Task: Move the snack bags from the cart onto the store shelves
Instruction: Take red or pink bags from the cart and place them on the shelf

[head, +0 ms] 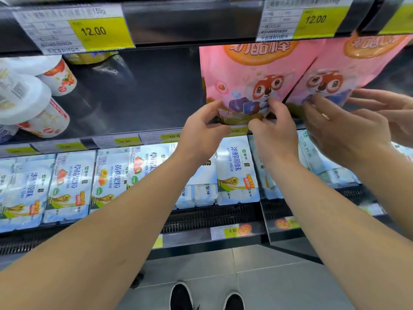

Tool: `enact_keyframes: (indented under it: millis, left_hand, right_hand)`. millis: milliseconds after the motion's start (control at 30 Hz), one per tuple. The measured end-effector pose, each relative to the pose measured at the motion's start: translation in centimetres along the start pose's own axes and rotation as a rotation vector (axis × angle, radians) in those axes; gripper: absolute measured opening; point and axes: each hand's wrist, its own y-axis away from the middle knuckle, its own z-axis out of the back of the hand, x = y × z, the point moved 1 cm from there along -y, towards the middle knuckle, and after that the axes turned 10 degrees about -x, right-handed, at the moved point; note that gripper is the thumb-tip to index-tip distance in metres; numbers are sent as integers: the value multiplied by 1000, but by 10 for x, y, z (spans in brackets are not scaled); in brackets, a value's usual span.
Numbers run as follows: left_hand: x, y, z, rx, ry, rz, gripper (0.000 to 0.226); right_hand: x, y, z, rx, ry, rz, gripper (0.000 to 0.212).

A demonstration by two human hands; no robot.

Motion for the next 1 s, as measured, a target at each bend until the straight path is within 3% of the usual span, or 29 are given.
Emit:
enact_keyframes:
  millis: [167,300,433,567,833,1000]
  left_hand:
    - [-2,-5,5,56,-13,33,46]
    - [-9,-20,5,72,-26,55,41]
    - [-16,-31,5,59,-48,83,47]
    - [-16,-32,8,55,-75,121,54]
    - [0,13,34,-108,-135,163,50]
    - [34,77,79,-227,-201,220,51]
  right_hand:
    - [3,-2,-5,21,10,1,65]
    - [10,-11,-13,16,29,27,41]
    - [19,-21,-21,14,64,38,61]
    - [20,-22,-20,25,67,22,67]
    - [8,15,-6,58,168,58,56]
    - [-3,83,-13,269,250,158,49]
